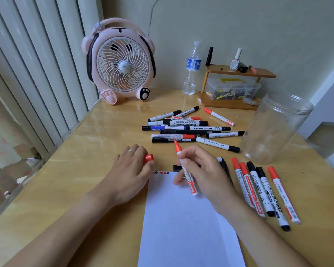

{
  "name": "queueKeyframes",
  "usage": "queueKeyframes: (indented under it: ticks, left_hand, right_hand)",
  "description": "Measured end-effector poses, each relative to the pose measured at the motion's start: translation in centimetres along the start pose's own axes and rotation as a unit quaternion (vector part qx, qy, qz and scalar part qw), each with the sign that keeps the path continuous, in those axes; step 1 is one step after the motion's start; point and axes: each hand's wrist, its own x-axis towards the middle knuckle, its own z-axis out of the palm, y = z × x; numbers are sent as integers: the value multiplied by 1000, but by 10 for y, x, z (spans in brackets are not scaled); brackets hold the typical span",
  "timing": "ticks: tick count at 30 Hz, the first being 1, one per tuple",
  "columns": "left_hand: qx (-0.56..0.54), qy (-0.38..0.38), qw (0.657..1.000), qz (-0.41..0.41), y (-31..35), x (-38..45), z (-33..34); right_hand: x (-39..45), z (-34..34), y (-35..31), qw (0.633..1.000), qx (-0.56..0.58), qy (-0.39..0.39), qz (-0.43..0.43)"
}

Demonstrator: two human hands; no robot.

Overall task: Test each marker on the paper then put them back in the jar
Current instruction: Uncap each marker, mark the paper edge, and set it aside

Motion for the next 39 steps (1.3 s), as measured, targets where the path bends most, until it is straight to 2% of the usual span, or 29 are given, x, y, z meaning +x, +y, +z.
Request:
queueKeyframes:
  ticks: [2, 4, 7, 10, 22, 34, 39]
  left_hand:
    - [37, -34, 999, 14, 2, -3, 1]
    - [66, -55, 995, 43, 2, -7, 0]
    - [71, -66, 993, 61, 2, -7, 1]
    - [55, -63, 995, 62, 3, -7, 2]
    - [18, -84, 995, 49, 2, -5, 1]
    - [-54, -96, 991, 70, 1, -3, -1]
    - [-30, -73, 994, 72, 2, -3, 3]
  right_hand:
    - [3, 0, 4, 992, 121, -18, 44]
    - [5, -1, 6, 986, 155, -35, 49]
    - [4, 0, 6, 994, 99, -34, 21]
    - [2, 7, 7, 999, 42, 16, 18]
    - [3, 8, 16, 996, -51, 70, 17]
    - [8, 9, 20, 994, -58, 92, 33]
    - [9, 9, 21, 993, -65, 95, 29]
